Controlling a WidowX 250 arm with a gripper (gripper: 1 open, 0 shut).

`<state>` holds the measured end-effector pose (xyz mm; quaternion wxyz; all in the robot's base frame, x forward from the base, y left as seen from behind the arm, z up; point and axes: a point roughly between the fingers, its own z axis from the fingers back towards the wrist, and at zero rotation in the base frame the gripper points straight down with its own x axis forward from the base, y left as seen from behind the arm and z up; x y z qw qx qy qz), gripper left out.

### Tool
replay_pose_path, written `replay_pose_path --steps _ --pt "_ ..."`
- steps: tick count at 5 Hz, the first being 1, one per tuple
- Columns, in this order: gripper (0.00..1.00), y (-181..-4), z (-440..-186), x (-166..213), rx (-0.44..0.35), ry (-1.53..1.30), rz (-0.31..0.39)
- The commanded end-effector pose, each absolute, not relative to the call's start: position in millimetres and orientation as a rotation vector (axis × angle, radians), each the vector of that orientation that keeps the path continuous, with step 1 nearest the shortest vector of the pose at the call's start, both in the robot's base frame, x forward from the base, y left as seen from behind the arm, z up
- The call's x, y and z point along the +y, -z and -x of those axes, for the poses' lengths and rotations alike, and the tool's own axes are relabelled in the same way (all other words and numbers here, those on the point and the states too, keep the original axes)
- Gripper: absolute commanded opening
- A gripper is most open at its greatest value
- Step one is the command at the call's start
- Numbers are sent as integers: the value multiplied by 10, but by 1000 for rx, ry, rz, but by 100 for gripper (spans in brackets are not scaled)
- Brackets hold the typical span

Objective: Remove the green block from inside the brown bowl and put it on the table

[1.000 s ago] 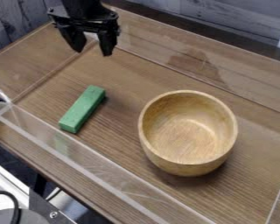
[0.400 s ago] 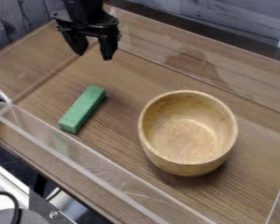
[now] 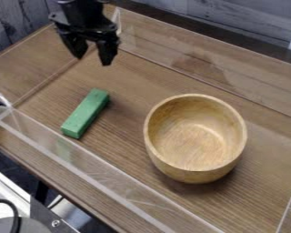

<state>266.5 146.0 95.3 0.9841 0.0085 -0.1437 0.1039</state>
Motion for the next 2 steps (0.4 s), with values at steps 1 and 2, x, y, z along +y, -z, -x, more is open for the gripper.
replay_pose_path --steps 1,2 --pt "0 -1034 -2567 1607 -361 -215 -58" --pt "0 -974 -2715 1526 -362 -203 -47"
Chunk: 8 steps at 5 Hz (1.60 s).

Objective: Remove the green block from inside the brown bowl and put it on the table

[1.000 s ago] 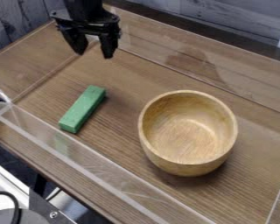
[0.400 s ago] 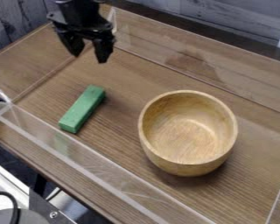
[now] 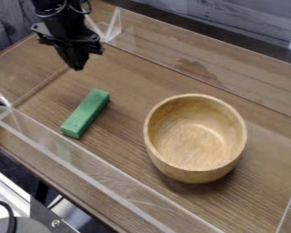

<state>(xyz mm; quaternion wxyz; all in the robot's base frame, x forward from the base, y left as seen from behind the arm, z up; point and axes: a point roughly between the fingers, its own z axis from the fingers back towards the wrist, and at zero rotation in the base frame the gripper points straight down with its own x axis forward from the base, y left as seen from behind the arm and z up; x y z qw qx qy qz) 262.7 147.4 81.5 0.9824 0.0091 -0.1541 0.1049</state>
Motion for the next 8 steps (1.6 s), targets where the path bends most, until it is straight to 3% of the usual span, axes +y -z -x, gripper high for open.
replay_pose_path --steps 1,3,5,7,8 --pt "0 -966 -2861 1388 -333 -223 -32" --pt "0 -901 -3240 896 -324 -156 43" --pt "0 -670 -3428 1000 -347 -105 96" --pt "0 -488 -3490 1113 -340 -151 96" --pt "100 -476 -3458 1117 -352 -168 101"
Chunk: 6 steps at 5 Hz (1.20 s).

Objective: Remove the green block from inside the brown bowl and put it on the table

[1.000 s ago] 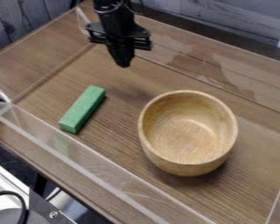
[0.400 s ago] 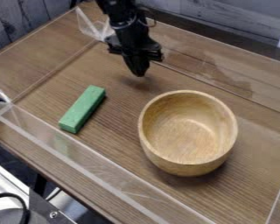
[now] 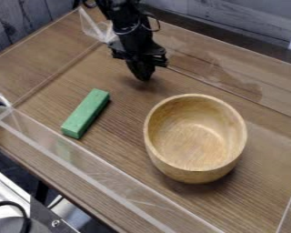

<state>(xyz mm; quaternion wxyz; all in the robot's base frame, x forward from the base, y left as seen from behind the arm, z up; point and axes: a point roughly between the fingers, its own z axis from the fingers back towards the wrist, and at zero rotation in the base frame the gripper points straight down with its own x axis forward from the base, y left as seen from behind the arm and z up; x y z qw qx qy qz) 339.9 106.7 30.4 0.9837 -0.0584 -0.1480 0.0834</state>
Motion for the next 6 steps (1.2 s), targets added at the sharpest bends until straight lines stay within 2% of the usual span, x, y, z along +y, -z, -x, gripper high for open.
replay_pose_path --steps 1,2,3,4,5,6 --pt "100 -466 -3424 1119 -363 -186 106" --pt "100 -565 -3386 1101 -386 -172 110" --pt "100 -813 -3355 1057 -432 -146 115" --pt "100 -1196 -3393 802 -462 -116 112" --pt "100 -1368 -3462 448 -484 -70 124" --pt "100 -1303 -3535 511 -486 -33 147"
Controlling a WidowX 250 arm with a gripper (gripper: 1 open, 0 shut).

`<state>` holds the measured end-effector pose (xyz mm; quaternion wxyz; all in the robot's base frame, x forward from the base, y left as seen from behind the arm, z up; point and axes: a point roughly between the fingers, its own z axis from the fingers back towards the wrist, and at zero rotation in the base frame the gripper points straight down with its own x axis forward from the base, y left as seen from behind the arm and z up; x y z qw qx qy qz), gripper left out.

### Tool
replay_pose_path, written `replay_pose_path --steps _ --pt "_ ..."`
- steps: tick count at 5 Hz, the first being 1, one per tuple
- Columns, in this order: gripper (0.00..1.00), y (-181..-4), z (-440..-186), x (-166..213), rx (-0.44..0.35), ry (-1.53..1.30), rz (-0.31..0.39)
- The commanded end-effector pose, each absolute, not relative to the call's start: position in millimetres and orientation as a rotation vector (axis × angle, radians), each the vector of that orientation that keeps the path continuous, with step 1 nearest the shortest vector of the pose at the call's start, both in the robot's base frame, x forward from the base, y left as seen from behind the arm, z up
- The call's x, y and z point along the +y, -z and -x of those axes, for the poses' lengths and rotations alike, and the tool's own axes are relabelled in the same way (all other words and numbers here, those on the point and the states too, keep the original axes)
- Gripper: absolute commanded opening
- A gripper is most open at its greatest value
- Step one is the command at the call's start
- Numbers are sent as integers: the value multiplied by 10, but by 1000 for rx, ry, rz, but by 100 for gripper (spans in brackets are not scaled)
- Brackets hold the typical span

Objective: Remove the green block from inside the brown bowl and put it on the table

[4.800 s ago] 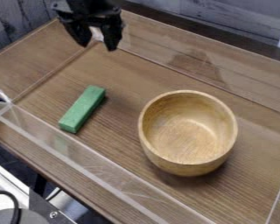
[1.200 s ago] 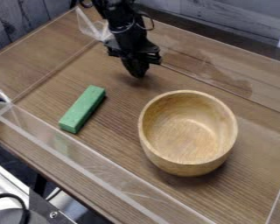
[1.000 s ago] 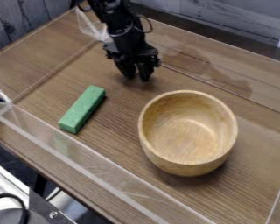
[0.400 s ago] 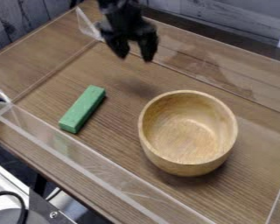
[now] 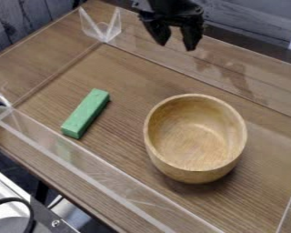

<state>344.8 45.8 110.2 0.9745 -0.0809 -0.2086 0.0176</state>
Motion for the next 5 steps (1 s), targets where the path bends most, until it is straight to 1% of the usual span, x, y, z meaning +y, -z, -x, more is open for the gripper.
replay_pose_path --steps 1,2,3,5 --pt "100 -1217 -3564 545 -468 -1 156" --pt "0 -1087 -3641 622 -452 6 119" --pt "0 -947 -3692 742 -434 5 87" --pt "0 -662 -3791 877 -360 39 90"
